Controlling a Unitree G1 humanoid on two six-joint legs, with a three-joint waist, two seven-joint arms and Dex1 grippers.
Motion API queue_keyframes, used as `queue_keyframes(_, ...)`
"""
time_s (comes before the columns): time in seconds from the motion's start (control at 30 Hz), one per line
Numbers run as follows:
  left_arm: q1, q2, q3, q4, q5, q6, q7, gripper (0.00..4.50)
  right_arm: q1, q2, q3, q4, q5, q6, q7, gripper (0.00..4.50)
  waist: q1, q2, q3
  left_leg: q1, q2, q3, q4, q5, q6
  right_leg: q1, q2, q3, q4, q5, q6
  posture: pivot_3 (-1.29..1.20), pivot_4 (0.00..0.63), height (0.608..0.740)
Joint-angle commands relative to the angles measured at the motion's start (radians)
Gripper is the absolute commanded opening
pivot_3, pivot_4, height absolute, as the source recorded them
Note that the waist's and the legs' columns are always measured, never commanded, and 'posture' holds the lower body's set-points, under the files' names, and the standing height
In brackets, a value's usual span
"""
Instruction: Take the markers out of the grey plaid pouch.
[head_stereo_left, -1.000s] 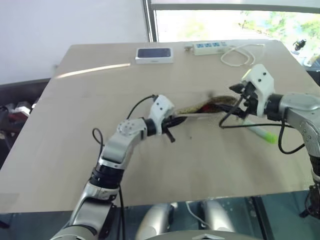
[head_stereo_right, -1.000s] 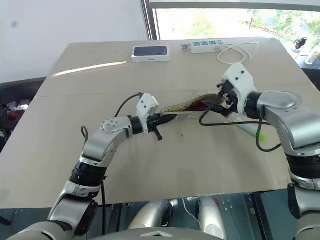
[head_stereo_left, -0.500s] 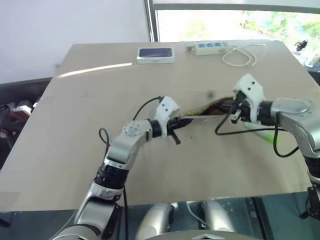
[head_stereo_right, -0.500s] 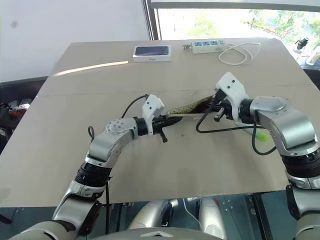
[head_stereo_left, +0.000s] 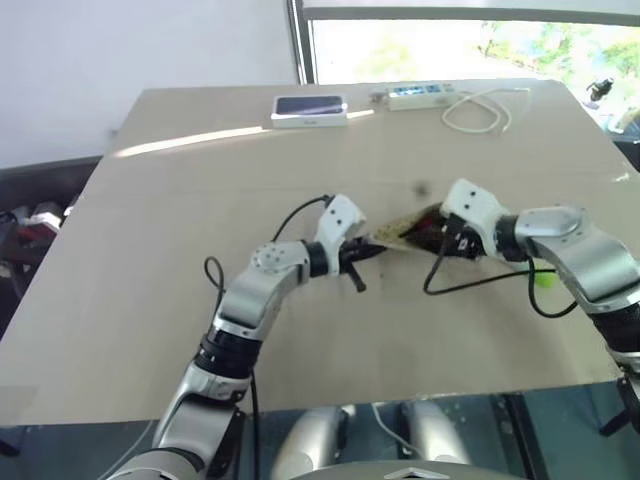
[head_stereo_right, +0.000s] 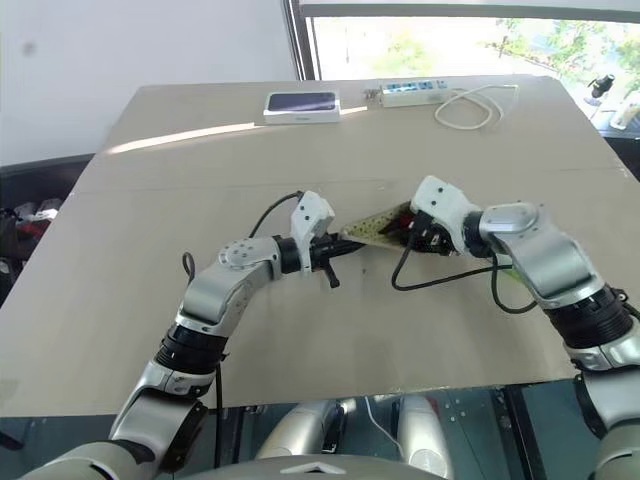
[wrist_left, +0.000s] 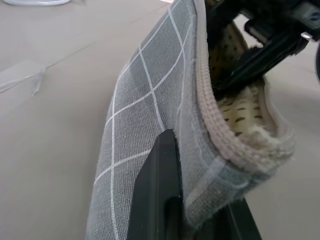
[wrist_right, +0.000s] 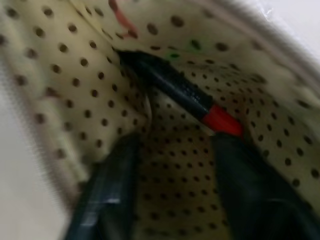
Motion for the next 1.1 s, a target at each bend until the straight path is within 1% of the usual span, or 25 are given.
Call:
queue_keyframes(0.03,-0.043,-0.007,-0.016,-0.004,-0.012,-0.017,-0.029,0.0,-0.044,0.012,0.025,0.029,-0.072,-0.07,0.012,3.95,0.0,0.0,0.0,0.0,0.0,0.0,0.0,0.0,0.0,0.0,0.0,0.0,0.0,0.0,0.0,0.0,0.15,0.74)
queue_keyframes(0.07,-0.047,-0.009,-0.021,0.0,-0.01,-0.02,-0.033,0.0,-0.047,0.019,0.032,0.038,-0.089,-0.08,0.011,4.37,0.0,0.0,0.0,0.0,0.0,0.0,0.0,0.0,0.0,0.0,0.0,0.0,0.0,0.0,0.0,0.0,0.15,0.74)
queue_keyframes(0.1,-0.051,-0.012,-0.026,0.004,-0.009,-0.024,-0.036,0.0,-0.05,0.027,0.038,0.046,-0.102,-0.088,0.009,4.45,0.0,0.0,0.0,0.0,0.0,0.0,0.0,0.0,0.0,0.0,0.0,0.0,0.0,0.0,0.0,0.0,0.15,0.74)
queue_keyframes(0.33,-0.068,-0.031,-0.071,0.006,-0.002,-0.06,-0.072,0.0,-0.078,0.081,0.106,0.069,-0.173,-0.146,0.043,4.45,-0.003,0.0,0.0,0.0,0.0,0.0,0.0,0.0,0.0,0.0,0.0,0.0,0.0,0.0,0.0,0.0,0.15,0.74)
queue_keyframes(0.5,-0.08,-0.028,-0.092,0.012,0.007,-0.103,-0.108,0.0,-0.079,0.123,0.128,0.154,-0.228,-0.22,0.06,4.45,-0.012,0.0,0.0,0.0,0.0,0.0,0.0,0.0,0.0,0.0,0.0,-0.001,0.0,0.0,0.0,0.0,0.15,0.74)
queue_keyframes(0.57,-0.085,-0.026,-0.095,0.015,0.011,-0.114,-0.123,0.0,-0.079,0.147,0.133,0.213,-0.249,-0.286,0.064,4.45,-0.018,0.0,0.0,0.0,0.0,0.0,0.001,0.0,0.0,0.0,0.0,-0.002,0.0,0.0,0.0,0.0,0.15,0.74)
queue_keyframes(0.67,-0.087,-0.019,-0.097,0.019,0.014,-0.12,-0.142,0.0,-0.081,0.177,0.131,0.298,-0.275,-0.392,0.079,4.45,-0.024,0.0,0.0,0.0,0.0,0.0,0.001,0.0,0.0,0.0,0.0,-0.002,0.0,0.0,0.0,0.0,0.15,0.74)
queue_keyframes(0.87,-0.086,-0.011,-0.098,0.015,0.014,-0.118,-0.16,0.0,-0.1,0.234,0.087,0.434,-0.26,-0.541,0.13,4.45,-0.029,0.0,0.0,0.002,0.0,0.001,0.001,0.0,0.0,0.0,0.001,-0.002,0.001,0.0,0.0,0.0,0.15,0.74)
queue_keyframes(0.97,-0.083,-0.012,-0.105,0.001,0.011,-0.111,-0.166,0.0,-0.109,0.261,0.063,0.497,-0.236,-0.597,0.179,4.45,-0.029,0.0,0.0,0.002,0.0,0.001,0.001,0.0,0.0,0.0,0.001,-0.001,0.001,0.0,0.0,0.0,0.15,0.74)
queue_keyframes(1.1,-0.075,-0.012,-0.108,-0.022,0.002,-0.098,-0.175,0.0,-0.117,0.257,0.065,0.556,-0.244,-0.654,0.267,4.45,-0.029,0.0,0.0,0.002,0.0,0.0,0.001,0.0,0.0,0.0,0.001,-0.002,0.001,0.0,0.0,0.0,0.15,0.74)
